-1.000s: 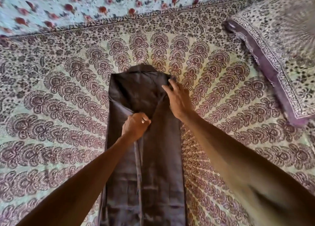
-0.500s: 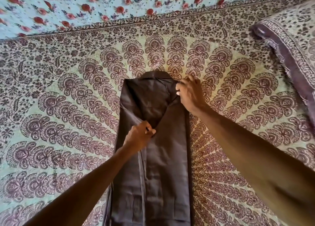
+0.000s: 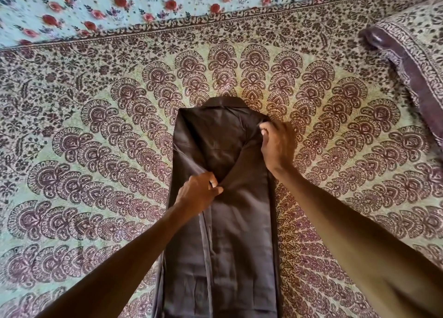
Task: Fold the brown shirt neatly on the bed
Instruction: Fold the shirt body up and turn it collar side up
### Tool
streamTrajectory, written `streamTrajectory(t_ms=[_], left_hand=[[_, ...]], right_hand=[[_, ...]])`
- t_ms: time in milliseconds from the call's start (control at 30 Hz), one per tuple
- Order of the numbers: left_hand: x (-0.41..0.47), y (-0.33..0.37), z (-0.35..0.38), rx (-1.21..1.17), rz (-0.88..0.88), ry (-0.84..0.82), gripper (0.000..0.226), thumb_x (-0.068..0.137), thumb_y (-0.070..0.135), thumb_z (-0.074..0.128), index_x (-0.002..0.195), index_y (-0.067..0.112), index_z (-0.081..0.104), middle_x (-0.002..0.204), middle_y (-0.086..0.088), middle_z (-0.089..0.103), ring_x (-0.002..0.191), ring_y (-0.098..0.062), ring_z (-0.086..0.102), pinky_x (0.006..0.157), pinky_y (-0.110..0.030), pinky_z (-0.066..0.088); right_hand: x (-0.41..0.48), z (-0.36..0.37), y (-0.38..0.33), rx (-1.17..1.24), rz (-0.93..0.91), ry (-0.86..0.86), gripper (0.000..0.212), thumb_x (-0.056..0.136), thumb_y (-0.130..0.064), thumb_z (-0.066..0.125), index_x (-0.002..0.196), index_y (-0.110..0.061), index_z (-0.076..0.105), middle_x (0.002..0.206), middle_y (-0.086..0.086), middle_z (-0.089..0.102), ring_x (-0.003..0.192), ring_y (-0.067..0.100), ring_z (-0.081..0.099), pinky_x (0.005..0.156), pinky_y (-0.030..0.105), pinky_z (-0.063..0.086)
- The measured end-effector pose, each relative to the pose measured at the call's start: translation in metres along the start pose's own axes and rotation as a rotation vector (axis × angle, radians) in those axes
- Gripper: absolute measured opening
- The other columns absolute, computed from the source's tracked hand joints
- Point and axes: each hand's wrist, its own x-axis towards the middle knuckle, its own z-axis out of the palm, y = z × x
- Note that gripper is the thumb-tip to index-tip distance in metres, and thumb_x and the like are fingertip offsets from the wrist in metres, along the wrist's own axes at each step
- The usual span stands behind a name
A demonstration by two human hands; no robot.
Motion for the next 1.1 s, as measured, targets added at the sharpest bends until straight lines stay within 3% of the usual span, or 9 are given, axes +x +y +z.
streamTrajectory(t_ms=[100, 200, 267, 367, 467, 633, 767, 933, 1100], left_hand=[[-0.006, 0.002, -0.004, 0.053, 0.089, 0.201, 0.014, 0.088, 0.04, 0.059, 0.09, 0.026, 0.058, 0.095, -0.002, 0.068, 0.088, -0.03, 0.064, 0.073, -0.038, 0.051], [0.002, -0.011, -0.006, 0.31, 0.379, 0.531, 0.021, 0.089, 0.03, 0.058, 0.107, 0.019, 0.057, 0.111, -0.005, 0.058, 0.098, -0.029, 0.057, 0.079, -0.042, 0.048], [0.016, -0.029, -0.006, 0.432, 0.369, 0.506, 0.045, 0.09, 0.037, 0.054, 0.13, 0.015, 0.05, 0.136, -0.008, 0.048, 0.123, -0.029, 0.047, 0.098, -0.044, 0.042], [0.033, -0.048, -0.002, 0.447, 0.277, 0.373, 0.068, 0.093, 0.051, 0.036, 0.15, 0.016, 0.026, 0.159, -0.005, 0.022, 0.147, -0.024, 0.019, 0.117, -0.048, 0.021], [0.039, -0.051, 0.0, 0.478, 0.28, 0.375, 0.073, 0.092, 0.057, 0.026, 0.153, 0.017, 0.017, 0.161, -0.001, 0.012, 0.149, -0.021, 0.009, 0.119, -0.05, 0.012], [0.023, -0.043, 0.007, 0.396, 0.207, 0.532, 0.072, 0.096, 0.053, 0.034, 0.153, 0.014, 0.015, 0.162, -0.006, 0.008, 0.149, -0.024, 0.005, 0.119, -0.049, 0.009], [0.026, -0.05, 0.022, 0.408, 0.21, 0.436, 0.074, 0.094, 0.055, 0.03, 0.153, 0.012, 0.015, 0.161, -0.009, 0.009, 0.149, -0.027, 0.008, 0.118, -0.052, 0.015], [0.015, -0.045, 0.026, 0.337, 0.188, 0.495, 0.066, 0.097, 0.05, 0.031, 0.152, 0.015, 0.019, 0.161, -0.007, 0.014, 0.149, -0.024, 0.01, 0.119, -0.045, 0.004], [-0.052, -0.05, 0.05, 0.293, 0.356, 0.499, 0.06, 0.098, 0.042, 0.038, 0.151, 0.018, 0.023, 0.16, -0.004, 0.018, 0.149, -0.019, 0.011, 0.12, -0.044, 0.01]], right_hand=[[-0.011, -0.004, -0.007, -0.052, 0.031, -0.004, 0.032, 0.094, -0.024, 0.052, 0.125, -0.018, 0.058, 0.121, 0.004, 0.061, 0.115, 0.027, 0.051, 0.093, 0.041, 0.042], [-0.023, 0.005, -0.013, -0.125, 0.064, -0.231, 0.063, 0.099, -0.052, 0.03, 0.149, -0.013, 0.032, 0.156, 0.005, 0.03, 0.145, 0.033, 0.023, 0.114, 0.053, 0.02], [-0.025, 0.016, -0.01, -0.179, 0.039, -0.343, 0.075, 0.097, -0.061, 0.015, 0.154, -0.012, 0.014, 0.163, 0.004, 0.008, 0.149, 0.034, 0.003, 0.115, 0.059, 0.007], [-0.022, 0.028, -0.003, -0.221, 0.032, -0.356, 0.078, 0.095, -0.065, 0.01, 0.155, -0.015, 0.005, 0.163, 0.002, -0.001, 0.149, 0.034, -0.002, 0.115, 0.064, 0.006], [-0.019, 0.026, -0.006, -0.23, 0.052, -0.347, 0.077, 0.096, -0.064, 0.012, 0.154, -0.014, 0.008, 0.163, 0.004, 0.002, 0.149, 0.035, 0.0, 0.114, 0.066, 0.009], [-0.06, -0.007, -0.039, -0.176, 0.116, -0.177, 0.071, 0.099, -0.057, 0.021, 0.153, -0.011, 0.016, 0.163, 0.006, 0.007, 0.15, 0.028, 0.006, 0.118, 0.056, 0.008], [-0.122, -0.008, -0.065, -0.129, 0.079, -0.288, 0.073, 0.098, -0.058, 0.024, 0.153, -0.011, 0.016, 0.163, 0.009, 0.008, 0.15, 0.028, 0.004, 0.117, 0.058, 0.008], [-0.13, 0.017, -0.066, -0.193, 0.1, -0.39, 0.075, 0.097, -0.061, 0.022, 0.153, -0.011, 0.018, 0.162, 0.01, 0.011, 0.15, 0.03, 0.007, 0.115, 0.062, 0.008], [-0.148, -0.013, -0.073, -0.118, 0.157, -0.303, 0.068, 0.099, -0.057, 0.02, 0.154, -0.015, 0.017, 0.162, 0.009, 0.012, 0.15, 0.029, 0.007, 0.116, 0.06, 0.009]])
